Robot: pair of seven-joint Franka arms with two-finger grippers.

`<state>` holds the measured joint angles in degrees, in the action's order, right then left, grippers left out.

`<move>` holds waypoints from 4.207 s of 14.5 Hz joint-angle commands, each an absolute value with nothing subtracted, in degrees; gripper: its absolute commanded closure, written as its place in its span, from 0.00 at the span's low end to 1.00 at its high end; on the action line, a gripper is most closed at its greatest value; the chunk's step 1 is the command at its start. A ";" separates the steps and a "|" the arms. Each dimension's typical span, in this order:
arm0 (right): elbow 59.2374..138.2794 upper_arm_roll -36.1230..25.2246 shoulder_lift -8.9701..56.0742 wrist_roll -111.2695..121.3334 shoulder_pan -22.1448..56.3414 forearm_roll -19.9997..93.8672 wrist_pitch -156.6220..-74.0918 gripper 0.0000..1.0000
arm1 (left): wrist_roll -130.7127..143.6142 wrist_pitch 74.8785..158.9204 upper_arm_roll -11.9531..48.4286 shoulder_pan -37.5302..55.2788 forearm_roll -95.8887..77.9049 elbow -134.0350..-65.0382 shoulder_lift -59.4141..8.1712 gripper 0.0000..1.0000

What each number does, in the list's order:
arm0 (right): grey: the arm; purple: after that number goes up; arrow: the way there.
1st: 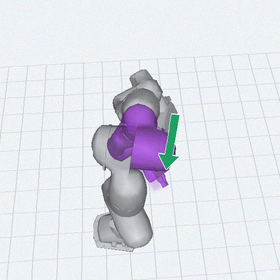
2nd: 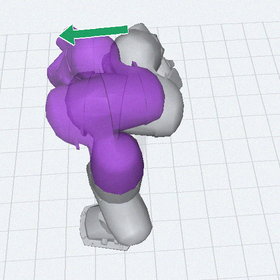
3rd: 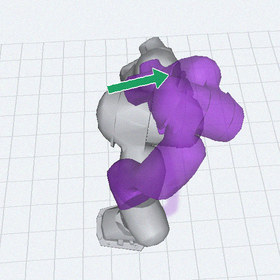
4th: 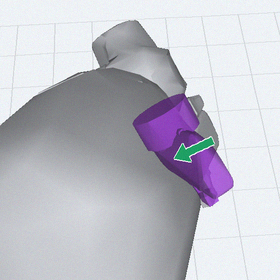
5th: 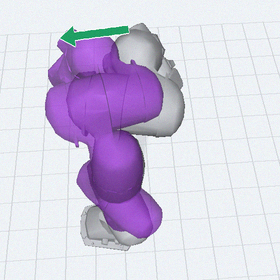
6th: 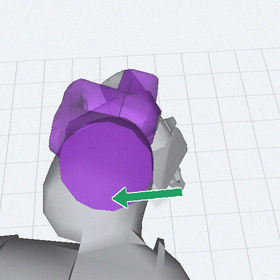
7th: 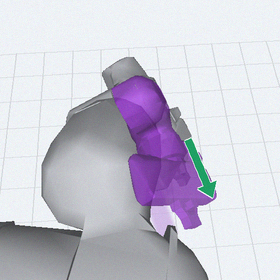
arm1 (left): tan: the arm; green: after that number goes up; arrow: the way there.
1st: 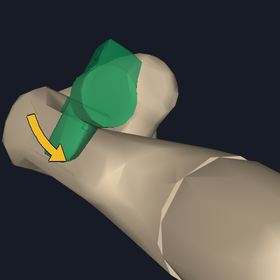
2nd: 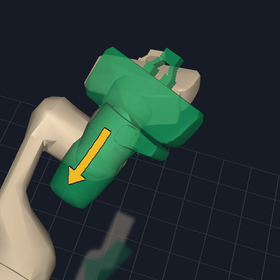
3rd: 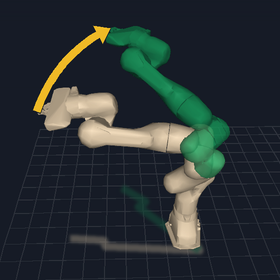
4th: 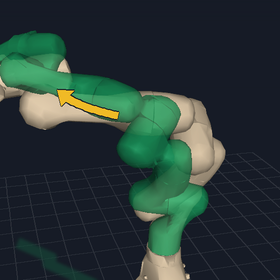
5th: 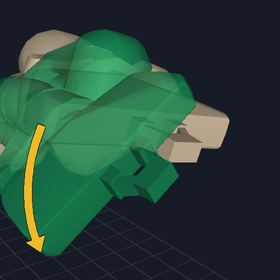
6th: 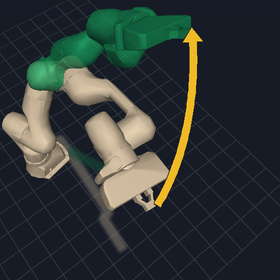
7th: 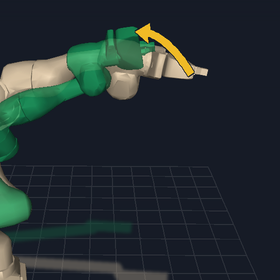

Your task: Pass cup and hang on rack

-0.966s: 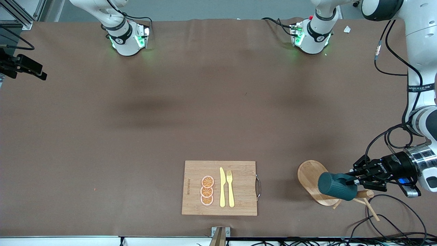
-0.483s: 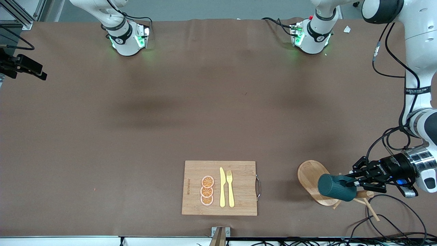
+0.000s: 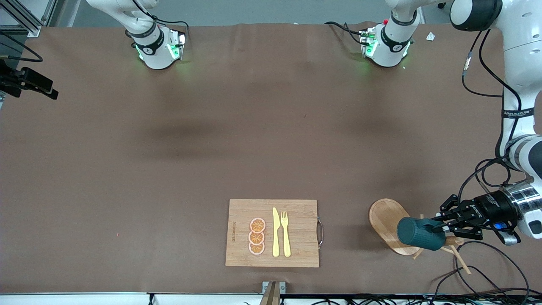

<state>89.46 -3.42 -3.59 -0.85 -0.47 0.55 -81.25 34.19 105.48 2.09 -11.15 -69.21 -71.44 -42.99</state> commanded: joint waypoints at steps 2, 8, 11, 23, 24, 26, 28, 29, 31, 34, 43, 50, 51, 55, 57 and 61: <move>90.70 -3.43 -5.19 -1.32 -0.18 1.05 -81.74 0.00 | 33.40 105.47 2.29 -11.51 -70.84 -71.54 -43.33 0.96; 90.70 -3.43 -5.19 -1.32 -0.18 1.05 -81.74 0.00 | 33.49 105.38 2.29 -11.87 -70.84 -71.54 -43.42 0.83; 90.70 -3.43 -5.19 -1.32 -0.18 1.05 -81.74 0.00 | 33.49 105.29 2.29 -12.04 -70.93 -71.54 -43.51 0.54; 90.70 -3.43 -5.19 -1.32 -0.18 1.05 -81.74 0.00 | 38.58 102.92 3.34 -10.64 -56.72 -71.45 -32.36 0.00; 90.70 -3.43 -5.19 -1.32 -0.18 0.97 -81.74 0.00 | 38.76 101.79 3.60 -10.37 -52.08 -71.46 -30.08 0.00; 90.70 -3.43 -5.19 -1.32 -0.18 0.97 -81.74 0.00 | 38.76 98.28 5.09 -9.15 -43.64 -71.46 -26.74 0.00; 90.70 -3.43 -5.19 -1.32 -0.18 0.97 -81.74 0.00 | 38.59 96.43 7.54 -7.92 -33.28 -71.46 -23.74 0.00; 90.70 -3.43 -5.19 -1.32 -0.18 1.05 -81.74 0.00 | 38.32 95.55 9.30 -7.39 -27.74 -71.46 -22.34 0.00; 90.70 -3.43 -5.19 -1.32 -0.18 1.05 -81.74 0.00 | 38.23 93.61 15.09 -7.29 -16.67 -71.54 -20.05 0.00; 90.70 -3.43 -5.19 -1.32 -0.18 0.97 -81.74 0.00 | 38.06 89.41 22.91 -7.38 -1.81 -71.54 -17.76 0.00; 90.70 -3.43 -5.19 -1.32 -0.18 1.05 -81.74 0.00 | 18.75 87.10 17.00 -2.40 4.84 -75.22 -7.75 0.00; 90.70 -3.43 -5.19 -1.32 -0.18 1.05 -81.74 0.00 | 10.20 83.94 5.81 4.31 0.98 -86.47 2.89 0.00; 90.79 -3.43 -5.19 -1.32 -0.18 1.05 -81.74 0.00 | 10.20 83.94 4.76 4.39 -0.08 -87.53 3.68 0.00; 90.70 -3.52 -5.19 -1.32 -0.26 1.05 -81.74 0.00 | 10.28 84.11 4.13 4.22 -0.88 -90.26 6.15 0.00; 90.70 -3.52 -5.19 -1.32 -0.26 1.05 -81.74 0.00 | 10.28 84.11 4.57 4.48 -0.88 -90.26 6.15 0.00; 90.70 -3.52 -5.19 -1.32 -0.26 0.97 -81.74 0.00 | 8.45 83.06 5.98 4.22 -0.79 -90.00 6.07 0.00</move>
<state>89.44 -3.38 -3.60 -0.85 -0.39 0.55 -81.26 10.76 83.49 6.00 4.42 -0.25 -89.05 4.86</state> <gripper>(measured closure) 0.000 0.000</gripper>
